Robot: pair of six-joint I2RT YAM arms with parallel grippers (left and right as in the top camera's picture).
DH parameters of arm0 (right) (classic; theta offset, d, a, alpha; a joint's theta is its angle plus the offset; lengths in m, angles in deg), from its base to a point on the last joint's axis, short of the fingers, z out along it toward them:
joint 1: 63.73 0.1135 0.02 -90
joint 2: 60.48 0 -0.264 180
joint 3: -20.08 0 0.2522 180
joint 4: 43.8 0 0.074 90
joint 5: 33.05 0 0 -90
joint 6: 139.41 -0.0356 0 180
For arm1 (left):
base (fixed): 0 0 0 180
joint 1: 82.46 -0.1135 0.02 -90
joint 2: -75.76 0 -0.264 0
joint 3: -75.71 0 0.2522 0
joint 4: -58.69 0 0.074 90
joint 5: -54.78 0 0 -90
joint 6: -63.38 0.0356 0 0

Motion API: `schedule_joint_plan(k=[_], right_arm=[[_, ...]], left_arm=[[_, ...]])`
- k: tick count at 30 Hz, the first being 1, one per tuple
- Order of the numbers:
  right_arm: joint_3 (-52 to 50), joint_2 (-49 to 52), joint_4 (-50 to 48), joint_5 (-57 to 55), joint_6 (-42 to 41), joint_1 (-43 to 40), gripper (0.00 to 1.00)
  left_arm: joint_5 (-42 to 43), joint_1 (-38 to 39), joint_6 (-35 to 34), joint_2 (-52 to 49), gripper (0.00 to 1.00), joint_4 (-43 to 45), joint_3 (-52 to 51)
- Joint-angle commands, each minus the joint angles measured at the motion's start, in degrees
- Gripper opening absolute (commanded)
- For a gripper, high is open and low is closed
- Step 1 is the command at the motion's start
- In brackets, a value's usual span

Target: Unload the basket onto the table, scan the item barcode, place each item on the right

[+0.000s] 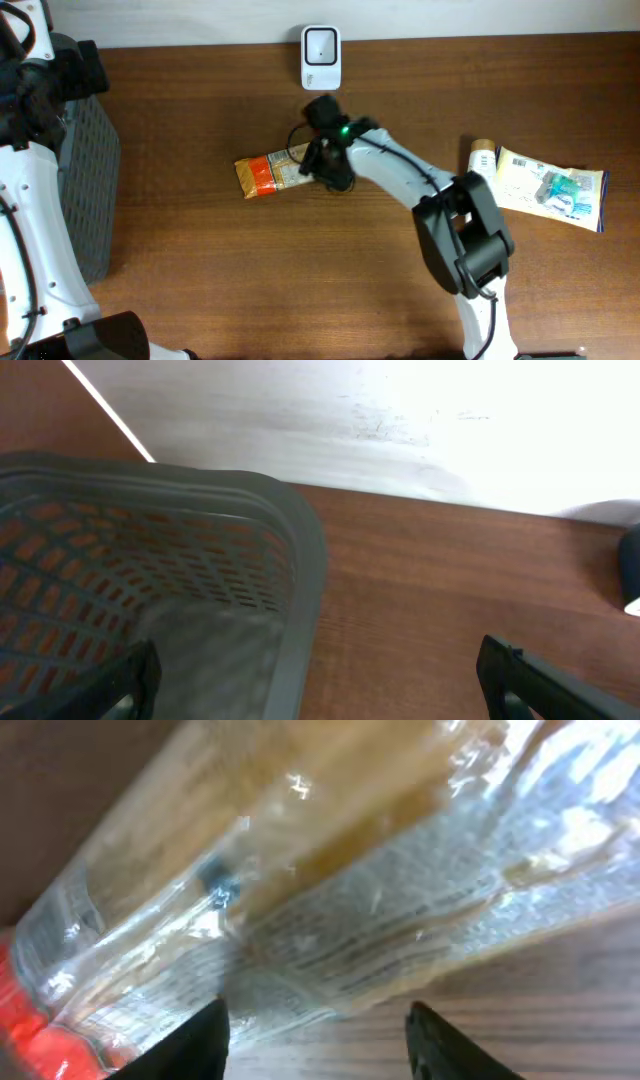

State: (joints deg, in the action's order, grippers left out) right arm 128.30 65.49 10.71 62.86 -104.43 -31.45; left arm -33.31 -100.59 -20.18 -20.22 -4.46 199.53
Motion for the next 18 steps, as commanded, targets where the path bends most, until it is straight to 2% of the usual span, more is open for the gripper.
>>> schedule_joint_plan(k=[1,4,5,6,9,11,12,13,14,16,18], right_arm=[[-1.9,1.1,0.1,-13.8,-7.0,3.5,0.49],[-1.9,1.1,-0.4,-15.1,-6.9,3.7,0.33],[-1.9,1.2,-1.2,-16.1,-6.7,3.7,0.23],[-1.9,1.2,-1.2,-16.1,-6.7,3.7,0.17],[-1.9,1.2,-1.4,-15.8,2.8,3.7,0.04],[-0.4,1.0,-3.2,-7.3,15.2,3.7,0.04],[3.5,1.0,-3.5,1.6,21.9,3.7,0.21],[6.7,1.0,-3.6,6.3,24.9,3.8,0.38],[10.2,1.0,-3.9,7.6,25.0,3.9,0.47],[10.5,1.3,-9.4,7.3,25.0,4.2,0.47],[10.4,3.8,-15.6,4.0,20.5,5.7,0.43]], left_arm=[[0.2,0.0,0.8,0.9,0.99,0.2,0.7],[0.2,0.0,0.8,0.9,0.99,0.2,0.7],[0.2,0.0,0.8,0.9,0.99,0.2,0.7],[0.2,0.0,0.8,0.9,0.99,0.2,0.7],[0.2,0.0,0.8,0.9,0.99,0.2,0.7],[0.2,0.0,0.8,0.9,0.99,0.2,0.7],[0.2,0.0,0.8,0.9,0.99,0.2,0.7],[0.2,0.0,0.8,0.9,0.99,0.2,0.7],[0.2,0.0,0.8,0.9,0.99,0.2,0.7],[0.2,-0.1,0.8,0.9,0.99,0.2,0.7],[0.2,-0.1,0.8,0.9,0.99,0.2,0.7]])
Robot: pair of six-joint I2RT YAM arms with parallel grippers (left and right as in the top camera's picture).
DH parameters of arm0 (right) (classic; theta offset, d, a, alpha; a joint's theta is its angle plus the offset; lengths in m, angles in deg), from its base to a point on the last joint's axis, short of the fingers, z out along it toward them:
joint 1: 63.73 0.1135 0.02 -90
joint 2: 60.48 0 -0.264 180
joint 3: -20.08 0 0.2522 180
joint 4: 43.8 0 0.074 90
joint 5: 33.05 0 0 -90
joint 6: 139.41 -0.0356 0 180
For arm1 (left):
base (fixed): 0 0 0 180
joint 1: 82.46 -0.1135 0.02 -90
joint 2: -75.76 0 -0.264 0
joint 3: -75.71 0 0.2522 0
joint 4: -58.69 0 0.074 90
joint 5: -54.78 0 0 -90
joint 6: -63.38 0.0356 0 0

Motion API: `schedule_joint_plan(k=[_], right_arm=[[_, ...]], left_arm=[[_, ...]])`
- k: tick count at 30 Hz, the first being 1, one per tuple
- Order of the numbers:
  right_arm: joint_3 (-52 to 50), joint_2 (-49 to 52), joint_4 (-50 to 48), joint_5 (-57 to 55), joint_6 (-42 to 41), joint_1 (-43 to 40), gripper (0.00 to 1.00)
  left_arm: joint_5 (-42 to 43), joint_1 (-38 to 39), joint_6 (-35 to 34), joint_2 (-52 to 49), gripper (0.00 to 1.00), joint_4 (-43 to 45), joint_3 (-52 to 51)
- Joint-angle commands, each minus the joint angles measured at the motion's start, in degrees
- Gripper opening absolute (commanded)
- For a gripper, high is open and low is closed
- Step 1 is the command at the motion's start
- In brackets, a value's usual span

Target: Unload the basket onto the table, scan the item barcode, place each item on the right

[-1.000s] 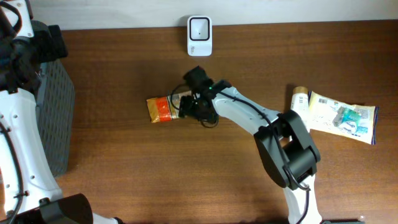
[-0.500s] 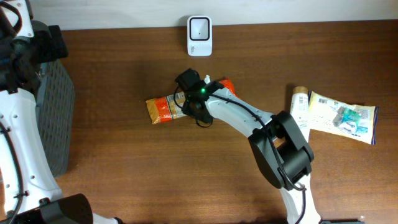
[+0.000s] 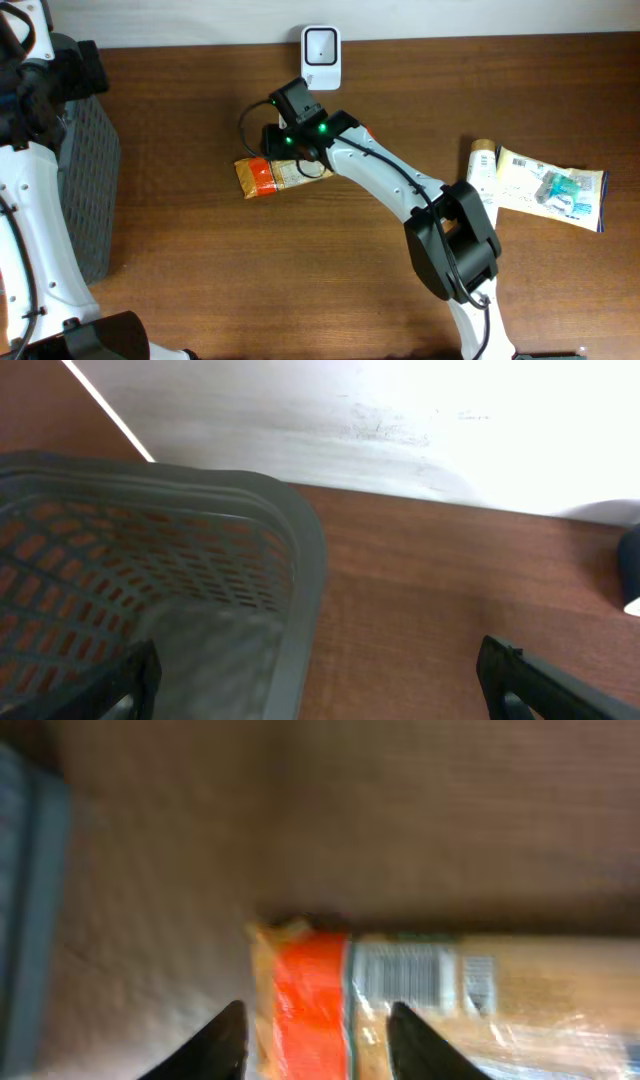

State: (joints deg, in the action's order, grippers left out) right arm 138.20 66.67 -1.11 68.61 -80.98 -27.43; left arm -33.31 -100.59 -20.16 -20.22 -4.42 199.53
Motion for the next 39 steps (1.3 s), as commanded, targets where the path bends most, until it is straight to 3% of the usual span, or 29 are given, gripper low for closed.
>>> schedule_joint_plan(k=[1,5,7,10,13,16,20,23,25,27,30,35,39], right_arm=[[0.5,4.8,-7.7,-3.8,-4.5,2.9,0.41],[0.5,9.2,-11.6,-7.0,-5.6,6.6,0.41],[0.6,9.2,-9.9,-1.2,-4.8,6.5,0.42],[0.9,8.2,3.9,7.7,0.6,3.2,0.42],[1.0,6.4,23.6,12.0,9.7,-4.2,0.48],[1.7,2.1,34.7,12.2,19.4,-10.1,0.57],[2.5,-13.0,37.8,10.5,20.9,-18.4,0.69],[0.6,-15.0,41.9,12.4,27.8,-27.4,0.76],[-7.7,-14.8,37.7,20.7,31.4,-31.5,0.77],[-18.5,-14.6,27.1,25.2,31.0,-31.8,0.81],[-30.7,-13.4,8.6,25.4,21.5,-31.7,0.81],[-33.4,-9.4,-2.5,24.8,16.5,-28.6,0.8],[-33.4,-2.8,-9.2,21.6,7.0,-26.2,0.69]], left_arm=[[0.2,-0.1,0.7,0.9,0.99,0.2,0.7],[0.2,-0.1,0.7,0.9,0.99,0.2,0.7],[0.2,-0.1,0.7,0.9,0.99,0.2,0.7],[0.2,-0.1,0.7,0.9,0.99,0.2,0.7],[0.2,-0.1,0.7,0.9,0.99,0.2,0.7],[0.2,-0.1,0.7,0.9,0.99,0.2,0.7],[0.2,0.0,0.7,0.9,0.99,0.2,0.7],[0.2,0.0,0.7,0.9,0.99,0.2,0.7],[0.2,0.0,0.7,0.9,0.99,0.2,0.7],[0.2,0.0,0.7,0.9,0.99,0.2,0.7],[0.2,0.0,0.7,0.9,0.99,0.2,0.7],[0.2,0.0,0.7,0.9,0.99,0.2,0.7],[0.2,0.0,0.7,0.9,0.99,0.2,0.7]])
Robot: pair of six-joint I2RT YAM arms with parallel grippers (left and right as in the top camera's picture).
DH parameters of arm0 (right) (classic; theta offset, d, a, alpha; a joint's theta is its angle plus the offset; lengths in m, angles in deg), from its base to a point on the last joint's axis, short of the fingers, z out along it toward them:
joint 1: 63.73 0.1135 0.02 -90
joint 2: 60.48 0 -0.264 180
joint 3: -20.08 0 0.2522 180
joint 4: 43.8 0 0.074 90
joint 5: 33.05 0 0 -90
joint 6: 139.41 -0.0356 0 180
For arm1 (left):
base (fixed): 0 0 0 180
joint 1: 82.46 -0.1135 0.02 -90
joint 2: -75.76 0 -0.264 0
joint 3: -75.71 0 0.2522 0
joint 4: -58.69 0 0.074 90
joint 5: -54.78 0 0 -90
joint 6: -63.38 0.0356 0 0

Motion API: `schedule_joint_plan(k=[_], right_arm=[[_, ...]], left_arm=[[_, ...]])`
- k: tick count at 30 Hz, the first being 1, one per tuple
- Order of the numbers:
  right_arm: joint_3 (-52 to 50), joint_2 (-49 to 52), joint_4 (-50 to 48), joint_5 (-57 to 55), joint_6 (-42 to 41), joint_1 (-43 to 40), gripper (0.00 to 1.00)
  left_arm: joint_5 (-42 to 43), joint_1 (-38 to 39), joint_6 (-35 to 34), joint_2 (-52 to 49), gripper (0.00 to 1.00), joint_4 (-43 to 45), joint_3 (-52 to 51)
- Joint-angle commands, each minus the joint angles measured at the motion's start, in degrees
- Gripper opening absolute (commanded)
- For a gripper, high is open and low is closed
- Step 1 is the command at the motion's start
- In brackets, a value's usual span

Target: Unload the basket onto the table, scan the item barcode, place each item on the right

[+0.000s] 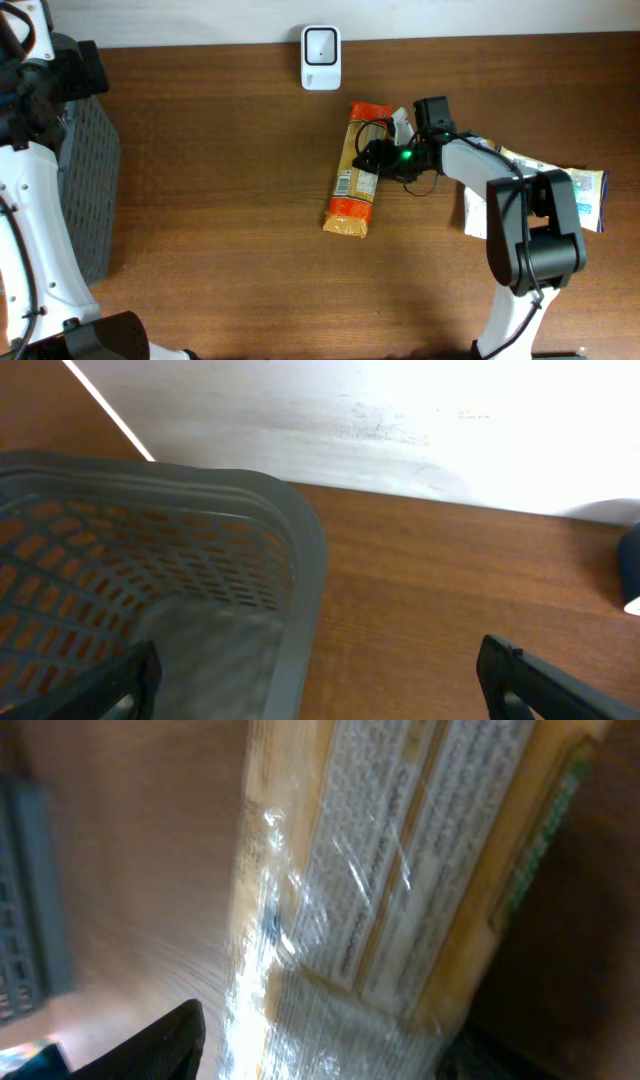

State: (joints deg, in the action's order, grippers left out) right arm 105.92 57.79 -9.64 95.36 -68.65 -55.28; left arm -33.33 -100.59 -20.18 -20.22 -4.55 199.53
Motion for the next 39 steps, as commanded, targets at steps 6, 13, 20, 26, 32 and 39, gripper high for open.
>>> schedule_joint_plan(k=[6,13,20,26,32,39], right_arm=[[-1.1,9.7,-6.0,-7.4,-12.8,4.1,0.09],[17.6,2.8,26.8,-15.6,-1.9,6.8,0.04],[30.1,5.0,44.6,-38.1,0.3,25.8,0.05],[30.0,10.4,41.1,-28.0,7.6,27.9,0.31],[31.7,10.2,41.9,-23.6,11.5,26.8,0.36],[34.1,11.2,43.3,-15.9,23.5,21.9,0.77]], left_arm=[[0.2,0.0,0.8,0.9,0.99,0.3,0.7],[0.2,0.0,0.8,0.9,0.99,0.3,0.7],[0.2,0.0,0.8,0.9,0.99,0.3,0.7],[0.2,0.0,0.8,0.9,0.99,0.3,0.7],[0.2,0.0,0.7,0.9,0.99,0.3,0.7],[0.2,0.0,0.8,0.9,0.99,0.3,0.7]])
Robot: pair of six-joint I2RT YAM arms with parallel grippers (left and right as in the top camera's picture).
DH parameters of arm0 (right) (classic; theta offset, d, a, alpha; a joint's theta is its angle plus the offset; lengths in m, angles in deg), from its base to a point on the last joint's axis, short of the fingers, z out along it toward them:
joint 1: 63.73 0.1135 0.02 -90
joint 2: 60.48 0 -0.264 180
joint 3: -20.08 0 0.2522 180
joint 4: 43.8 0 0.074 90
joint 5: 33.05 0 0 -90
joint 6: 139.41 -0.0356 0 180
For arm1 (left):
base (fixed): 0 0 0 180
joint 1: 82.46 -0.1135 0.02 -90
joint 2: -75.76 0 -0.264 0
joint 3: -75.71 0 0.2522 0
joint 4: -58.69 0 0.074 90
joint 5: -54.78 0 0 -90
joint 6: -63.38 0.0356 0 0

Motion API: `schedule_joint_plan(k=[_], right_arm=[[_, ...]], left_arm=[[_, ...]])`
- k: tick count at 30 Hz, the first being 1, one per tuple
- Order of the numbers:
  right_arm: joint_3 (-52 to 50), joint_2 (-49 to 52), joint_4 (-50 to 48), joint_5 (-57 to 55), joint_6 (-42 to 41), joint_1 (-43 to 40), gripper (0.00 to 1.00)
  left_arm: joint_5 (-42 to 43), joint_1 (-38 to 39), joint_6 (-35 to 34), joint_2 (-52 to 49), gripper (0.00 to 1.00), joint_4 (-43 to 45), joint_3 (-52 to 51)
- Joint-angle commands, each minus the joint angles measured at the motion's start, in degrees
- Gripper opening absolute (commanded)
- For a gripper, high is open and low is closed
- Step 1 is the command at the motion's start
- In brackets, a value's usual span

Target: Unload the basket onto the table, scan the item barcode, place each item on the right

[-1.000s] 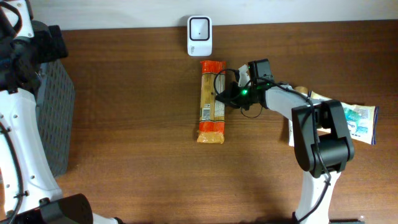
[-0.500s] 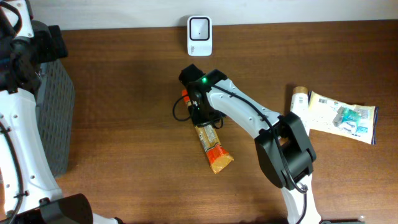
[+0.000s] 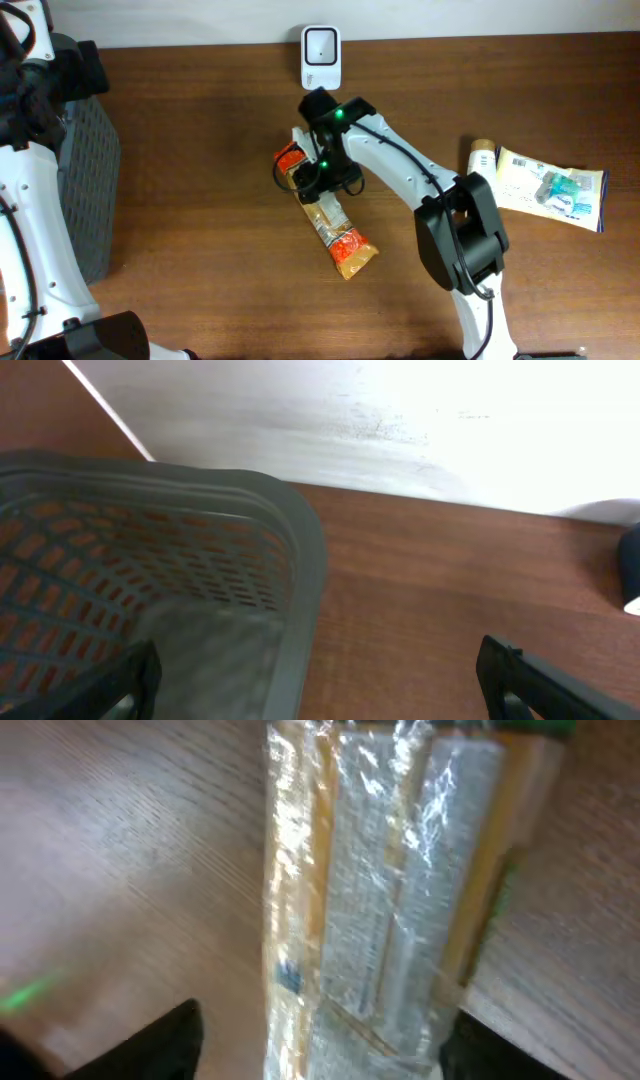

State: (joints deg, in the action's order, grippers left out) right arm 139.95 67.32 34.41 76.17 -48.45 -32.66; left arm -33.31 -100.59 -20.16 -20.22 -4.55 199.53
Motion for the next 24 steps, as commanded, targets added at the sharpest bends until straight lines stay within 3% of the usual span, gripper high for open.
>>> schedule_joint_plan(k=[1,4,11,14,19,24], right_arm=[[0.0,3.5,-0.9,3.7,3.3,-0.7,0.77],[0.0,8.0,-2.5,4.6,3.3,-0.7,0.77],[0.0,8.3,-3.5,2.8,4.8,-3.8,0.77],[7.7,8.2,4.5,2.8,9.2,-9.9,0.73],[6.5,8.5,3.1,4.2,9.7,-9.2,0.88],[-1.0,8.6,-3.8,4.6,9.1,-5.2,0.93]], left_arm=[[0.2,0.0,0.7,0.9,0.99,0.3,0.7],[0.2,0.0,0.7,0.9,0.99,0.3,0.7],[0.2,0.0,0.7,0.9,0.99,0.3,0.7],[0.2,0.0,0.7,0.9,0.99,0.3,0.7],[0.2,0.0,0.7,0.9,0.99,0.3,0.7],[0.2,0.0,0.7,0.9,0.99,0.3,0.7]])
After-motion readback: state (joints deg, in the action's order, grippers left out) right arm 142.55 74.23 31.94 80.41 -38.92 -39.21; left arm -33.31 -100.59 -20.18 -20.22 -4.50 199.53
